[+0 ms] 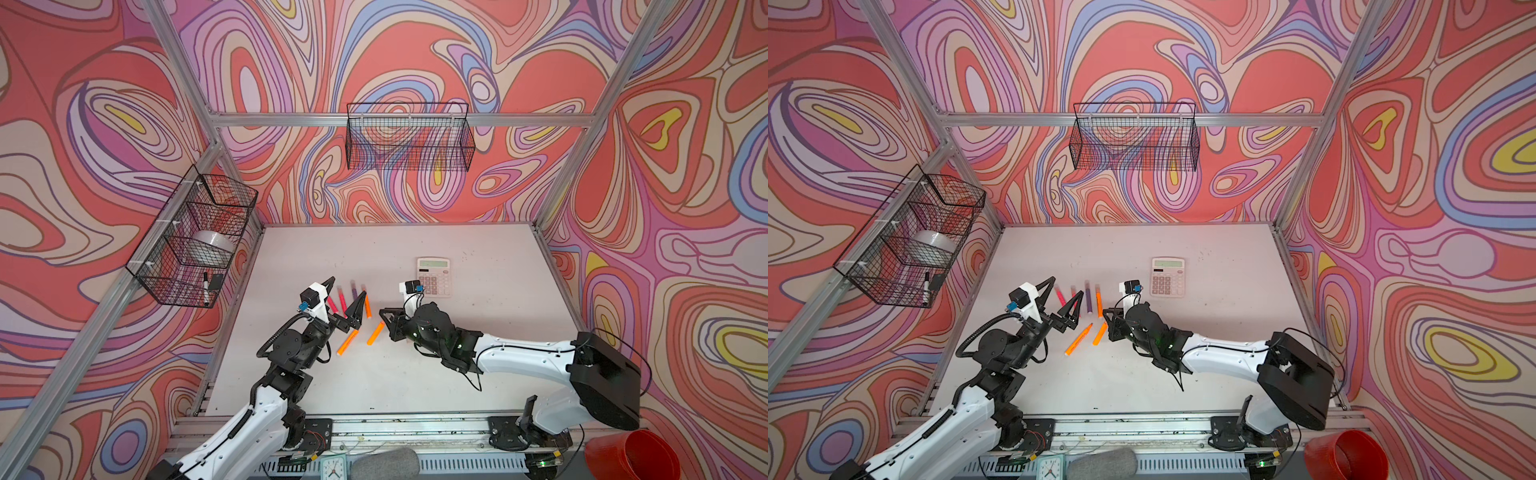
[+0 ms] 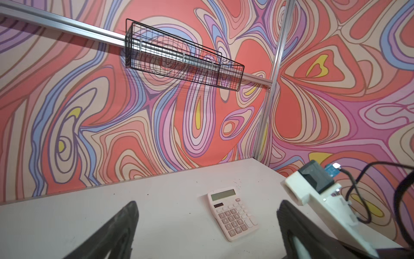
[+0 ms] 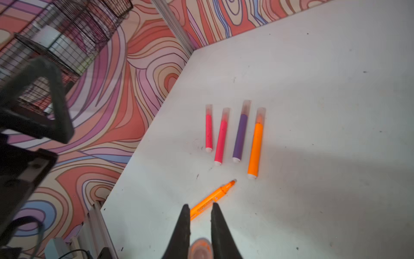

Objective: Insert the pens into the pen caps
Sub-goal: 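Lower the left gripper over the uncapped orange marker and close on it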

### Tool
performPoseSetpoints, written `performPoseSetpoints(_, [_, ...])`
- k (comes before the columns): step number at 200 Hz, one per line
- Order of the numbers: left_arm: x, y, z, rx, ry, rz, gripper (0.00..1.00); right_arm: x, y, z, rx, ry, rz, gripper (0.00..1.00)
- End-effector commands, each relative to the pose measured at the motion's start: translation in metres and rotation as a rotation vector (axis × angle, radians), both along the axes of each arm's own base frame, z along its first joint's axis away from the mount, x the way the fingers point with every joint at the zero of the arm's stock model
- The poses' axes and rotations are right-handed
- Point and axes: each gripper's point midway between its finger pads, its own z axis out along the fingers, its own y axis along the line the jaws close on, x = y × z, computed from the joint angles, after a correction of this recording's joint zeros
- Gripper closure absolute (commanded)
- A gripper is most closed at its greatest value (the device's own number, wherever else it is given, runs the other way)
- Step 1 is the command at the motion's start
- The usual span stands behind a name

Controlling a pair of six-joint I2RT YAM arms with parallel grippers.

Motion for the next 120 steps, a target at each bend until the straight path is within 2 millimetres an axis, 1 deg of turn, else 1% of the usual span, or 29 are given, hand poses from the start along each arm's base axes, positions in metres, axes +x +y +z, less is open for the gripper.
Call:
performPoseSetpoints(1, [0.009, 0.029, -0.037, 0.013, 0.244, 0.166, 0.00, 0.023, 0.001, -0.026, -0.094, 0.083, -0.021, 1.00])
performPoseSetpoints(7, [0.008, 0.035, -0.046, 0.020, 0.298, 0.195, 0.00, 0.029, 0.003, -0.031, -0.108, 0.101, -0.016, 1.00])
performPoseSetpoints(16, [0.006, 0.044, -0.059, 0.033, 0.382, 0.243, 0.00, 0.040, 0.003, -0.045, -0.138, 0.141, -0.012, 1.00])
performPoseSetpoints(23, [0.004, 0.051, -0.067, 0.033, 0.435, 0.280, 0.00, 0.050, 0.005, -0.050, -0.151, 0.162, -0.010, 1.00])
performPoseSetpoints(26, [0.003, 0.053, -0.072, 0.039, 0.462, 0.288, 0.00, 0.053, 0.005, -0.049, -0.155, 0.168, -0.010, 1.00])
performPoseSetpoints(27, [0.002, 0.054, -0.073, 0.042, 0.468, 0.292, 0.00, 0.054, 0.005, -0.055, -0.166, 0.178, -0.009, 1.00])
performPoseSetpoints(31, [0.001, 0.056, -0.078, 0.047, 0.496, 0.301, 0.00, 0.059, 0.004, -0.067, -0.191, 0.199, -0.011, 1.00])
performPoseSetpoints(35, [-0.001, 0.057, -0.081, 0.054, 0.521, 0.304, 0.00, 0.064, 0.006, -0.068, -0.197, 0.204, -0.011, 1.00])
performPoseSetpoints(52, [-0.008, 0.060, -0.096, 0.067, 0.618, 0.316, 0.03, 0.082, 0.006, -0.082, -0.223, 0.241, -0.011, 1.00])
performPoseSetpoints(66, [-0.012, 0.060, -0.103, 0.046, 0.673, 0.319, 0.04, 0.095, 0.008, -0.091, -0.233, 0.263, -0.002, 1.00])
performPoseSetpoints(68, [-0.014, 0.060, -0.108, 0.055, 0.695, 0.318, 0.04, 0.097, 0.008, -0.091, -0.236, 0.265, -0.004, 1.00])
performPoseSetpoints(73, [-0.016, 0.059, -0.113, 0.056, 0.717, 0.309, 0.04, 0.102, 0.007, -0.095, -0.248, 0.274, -0.009, 1.00])
performPoseSetpoints(84, [-0.019, 0.055, -0.122, 0.051, 0.760, 0.290, 0.03, 0.112, 0.008, -0.101, -0.263, 0.287, -0.003, 1.00])
performPoseSetpoints(99, [-0.024, 0.050, -0.133, 0.059, 0.819, 0.262, 0.00, 0.124, 0.007, -0.116, -0.300, 0.315, -0.009, 1.00])
performPoseSetpoints(120, [-0.031, 0.056, -0.148, 0.078, 0.896, 0.295, 0.00, 0.139, 0.009, -0.138, -0.316, 0.378, -0.002, 1.00])
